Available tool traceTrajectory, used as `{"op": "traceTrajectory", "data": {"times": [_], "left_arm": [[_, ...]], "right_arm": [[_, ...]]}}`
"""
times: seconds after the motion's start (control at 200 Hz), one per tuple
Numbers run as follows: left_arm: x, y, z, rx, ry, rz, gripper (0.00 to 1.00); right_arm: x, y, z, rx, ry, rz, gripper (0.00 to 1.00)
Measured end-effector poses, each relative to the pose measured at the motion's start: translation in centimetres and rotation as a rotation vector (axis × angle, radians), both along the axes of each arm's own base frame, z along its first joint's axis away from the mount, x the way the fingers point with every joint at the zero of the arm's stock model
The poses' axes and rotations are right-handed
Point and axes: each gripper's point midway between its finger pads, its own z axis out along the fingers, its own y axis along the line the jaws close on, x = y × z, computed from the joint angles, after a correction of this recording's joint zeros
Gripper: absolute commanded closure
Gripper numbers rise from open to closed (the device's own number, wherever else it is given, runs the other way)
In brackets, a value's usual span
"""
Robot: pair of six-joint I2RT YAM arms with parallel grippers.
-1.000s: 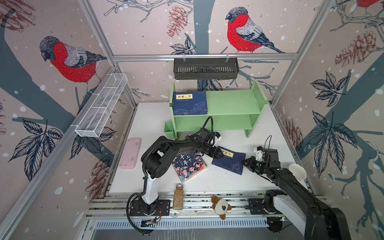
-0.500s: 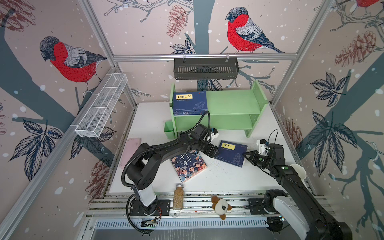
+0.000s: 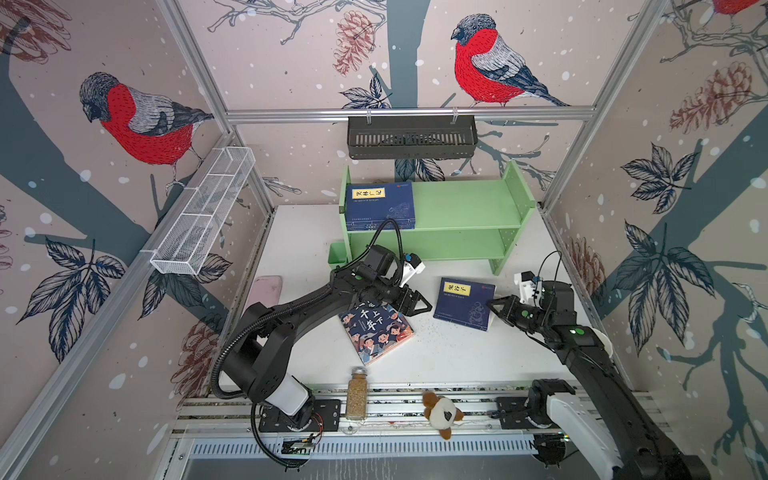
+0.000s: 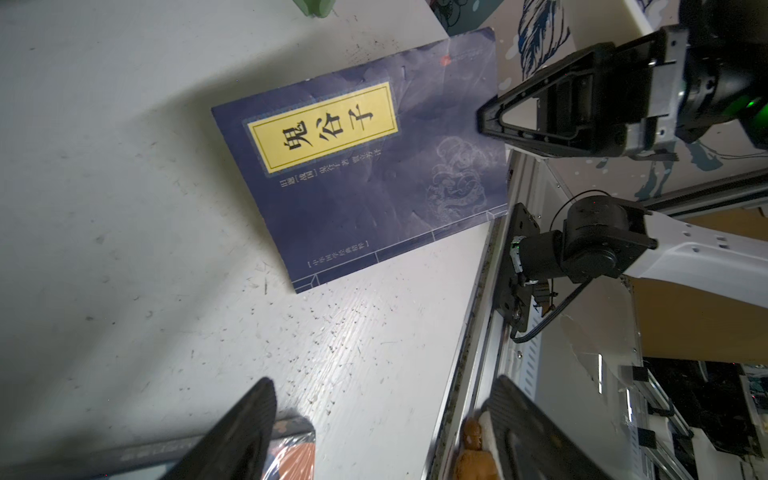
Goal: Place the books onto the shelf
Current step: 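Lift the dark-blue book upright with the right gripper while the left gripper withdraws, then carry the upright book toward the shelf with the right gripper while the left gripper approaches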
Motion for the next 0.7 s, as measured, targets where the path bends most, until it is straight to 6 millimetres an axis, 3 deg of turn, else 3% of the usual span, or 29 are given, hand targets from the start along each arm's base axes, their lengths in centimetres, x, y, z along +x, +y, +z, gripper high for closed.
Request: {"op": "traceTrajectory", "data": {"times": [0.195,0.455,0.7], "left_arm": [[-1.5,0.2,0.3,-0.040,0.015,-0.050,0.19],[-2.0,0.2,1.5,-0.073,-0.035,-0.087,0.19],[-2.9,0.5,4.5,-0.109,-0.116,-0.163,0.18]], "right_arm": [[-0.2,0.0,0.6,-0.008,-0.016,0.008,1.00],[-0.5,0.1,0.8,-0.008,-0.016,0.016,1.00],[-0.6,0.9,4.0,0.032,-0.099,0.066,1.00]]}}
